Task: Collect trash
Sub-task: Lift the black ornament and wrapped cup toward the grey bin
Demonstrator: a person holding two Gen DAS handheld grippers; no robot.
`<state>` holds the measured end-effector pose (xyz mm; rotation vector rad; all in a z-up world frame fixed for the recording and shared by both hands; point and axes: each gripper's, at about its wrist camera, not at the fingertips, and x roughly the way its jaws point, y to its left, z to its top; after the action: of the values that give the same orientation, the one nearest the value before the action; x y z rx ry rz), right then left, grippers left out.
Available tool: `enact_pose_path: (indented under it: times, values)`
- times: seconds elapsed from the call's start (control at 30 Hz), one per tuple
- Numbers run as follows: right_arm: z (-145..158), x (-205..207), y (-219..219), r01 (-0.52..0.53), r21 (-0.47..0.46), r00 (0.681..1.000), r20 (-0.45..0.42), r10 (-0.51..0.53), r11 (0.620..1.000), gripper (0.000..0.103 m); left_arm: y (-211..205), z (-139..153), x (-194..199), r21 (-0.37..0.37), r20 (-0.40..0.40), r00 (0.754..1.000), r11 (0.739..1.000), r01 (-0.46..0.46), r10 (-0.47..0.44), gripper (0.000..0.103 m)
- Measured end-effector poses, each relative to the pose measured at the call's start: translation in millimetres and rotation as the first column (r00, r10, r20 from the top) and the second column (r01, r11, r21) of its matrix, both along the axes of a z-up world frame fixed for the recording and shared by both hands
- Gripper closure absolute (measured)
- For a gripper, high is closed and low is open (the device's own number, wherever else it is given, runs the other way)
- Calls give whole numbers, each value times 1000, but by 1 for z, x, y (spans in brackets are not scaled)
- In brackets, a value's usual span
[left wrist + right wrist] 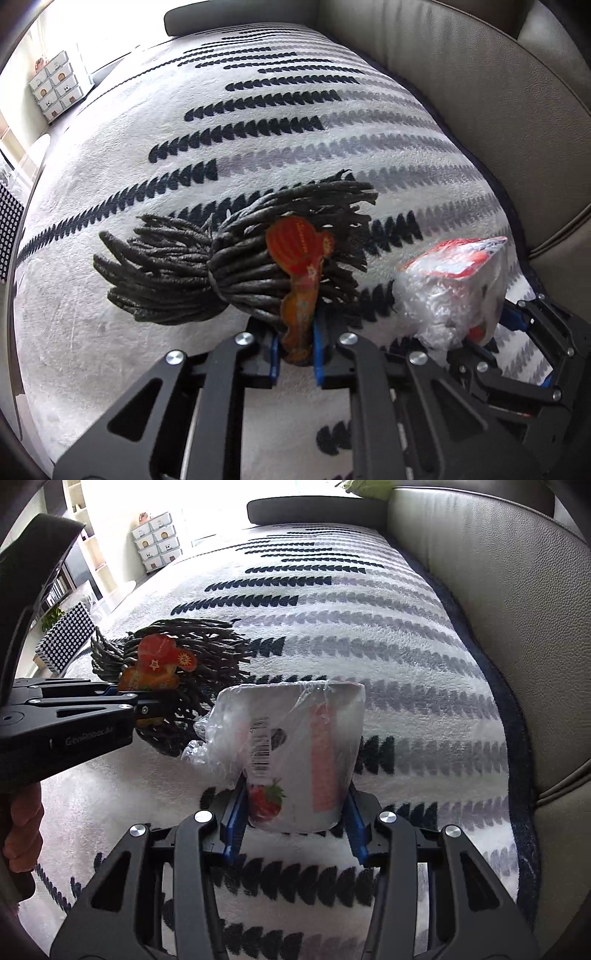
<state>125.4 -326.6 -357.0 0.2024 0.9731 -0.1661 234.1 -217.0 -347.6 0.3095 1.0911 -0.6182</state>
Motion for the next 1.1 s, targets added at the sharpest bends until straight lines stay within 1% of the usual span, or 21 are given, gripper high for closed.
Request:
enact_pose_path:
  times: [0.17, 0.3, 0.47, 0.6, 0.73, 0.9, 1.03, 1.1]
  values:
    - [18, -4, 21, -28, -8, 999, 18, 28, 1000, 59, 45, 21, -15, -8, 25, 999, 999, -37, 37, 89]
    - [33, -4, 49, -67, -13, 997, 37, 67, 998, 59, 92, 34, -28, -3, 39, 996, 997, -81, 81, 89]
    - [47, -4, 97, -130, -14, 990, 59, 130, 991, 59, 159, 43, -45, 5, 47, 987, 988, -154, 154, 89]
    - [58, -3, 144, -188, -8, 979, 75, 188, 982, 59, 217, 50, -62, 17, 64, 973, 975, -223, 221, 89]
    - [68, -3, 197, -256, -5, 963, 92, 255, 967, 59, 277, 55, -77, 10, 69, 952, 954, -300, 299, 89]
    - [73, -1, 266, -343, 2, 935, 101, 341, 939, 59, 349, 60, -98, 10, 83, 919, 921, -389, 387, 89]
    - [73, -1, 326, -417, 10, 905, 103, 413, 909, 59, 411, 62, -114, 10, 94, 882, 886, -464, 461, 89]
    - [73, -1, 358, -454, 14, 887, 104, 451, 891, 59, 443, 62, -122, 12, 101, 858, 862, -506, 503, 89]
